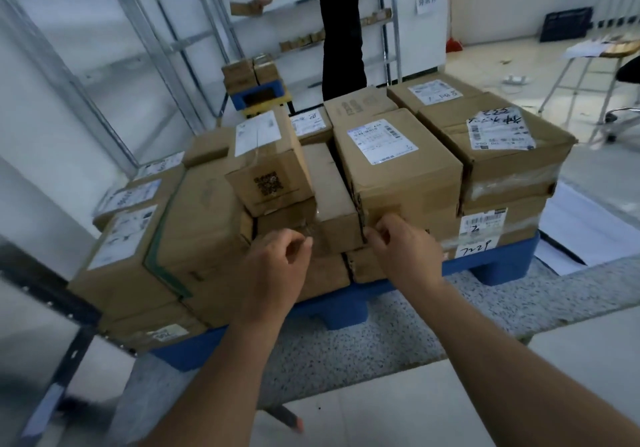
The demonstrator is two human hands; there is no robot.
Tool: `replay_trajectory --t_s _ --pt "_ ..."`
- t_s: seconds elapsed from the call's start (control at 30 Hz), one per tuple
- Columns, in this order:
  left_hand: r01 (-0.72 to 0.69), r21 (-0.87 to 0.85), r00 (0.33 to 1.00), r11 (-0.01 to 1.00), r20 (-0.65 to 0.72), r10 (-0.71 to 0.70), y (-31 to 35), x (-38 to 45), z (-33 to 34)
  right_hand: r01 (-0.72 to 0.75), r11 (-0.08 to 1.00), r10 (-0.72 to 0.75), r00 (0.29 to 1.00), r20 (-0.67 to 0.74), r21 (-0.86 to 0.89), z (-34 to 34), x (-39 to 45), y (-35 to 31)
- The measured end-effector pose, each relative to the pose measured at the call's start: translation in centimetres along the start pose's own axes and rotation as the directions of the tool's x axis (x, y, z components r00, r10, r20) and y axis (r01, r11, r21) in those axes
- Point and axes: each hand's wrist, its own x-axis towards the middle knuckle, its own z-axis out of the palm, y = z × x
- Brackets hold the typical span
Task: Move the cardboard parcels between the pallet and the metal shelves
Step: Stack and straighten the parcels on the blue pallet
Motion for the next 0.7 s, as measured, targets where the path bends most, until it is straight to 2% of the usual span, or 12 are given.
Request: replay_trajectory --t_s 0.07,0.13,0.2,0.23,0.33,0.4,0.47,0.6,0.7 --pt "0.003 -0.038 0.988 0.999 -0.153 -0.009 0.2 1.1 -2.0 0.045 0.995 -0.041 0.998 -0.052 0.085 -1.1 1.1 -2.0" --pt "0.056 -0.073 0.949 0.996 -0.306 -0.076 0.2 2.6 -3.9 0.079 0.979 -0.064 0.994 -0.084 0.190 -2.0 2.6 -4.2" --pt "0.184 -0.132 0.912 0.974 -0.347 -0.219 0.1 4.4 -5.3 0.108 0.946 -0.095 0.994 -0.058 0.305 -2.6 4.2 -6.4" --pt "0.263 -0.163 0.903 0.951 -0.306 -0.302 0.0 5.4 -5.8 0.115 0.928 -0.117 0.993 -0.016 0.354 -2.7 4.9 -7.5" --pt "0.463 -0.221 0.870 0.858 -0.071 -0.488 -0.4 7.6 -6.3 0.131 0.907 -0.190 0.976 0.111 0.400 -2.6 6.7 -10.2" --pt "0.532 -0.217 0.843 0.819 0.037 -0.537 -0.6 8.6 -6.1 0.148 0.908 -0.225 0.961 0.159 0.392 -2.5 7.4 -11.4" --pt "0.563 -0.282 0.823 0.777 0.110 -0.557 -0.9 9.3 -5.6 0.149 0.912 -0.246 0.944 0.220 0.383 -2.3 7.9 -12.0" --pt "0.599 -0.342 0.786 0.724 0.083 -0.612 -1.1 10.2 -4.8 0.144 0.911 -0.250 0.938 0.240 0.387 -2.3 8.2 -11.8" --pt "0.554 -0.373 0.814 0.745 0.052 -0.579 -0.4 10.6 -4.1 0.130 0.912 -0.224 0.952 0.208 0.388 -2.8 8.5 -11.0"
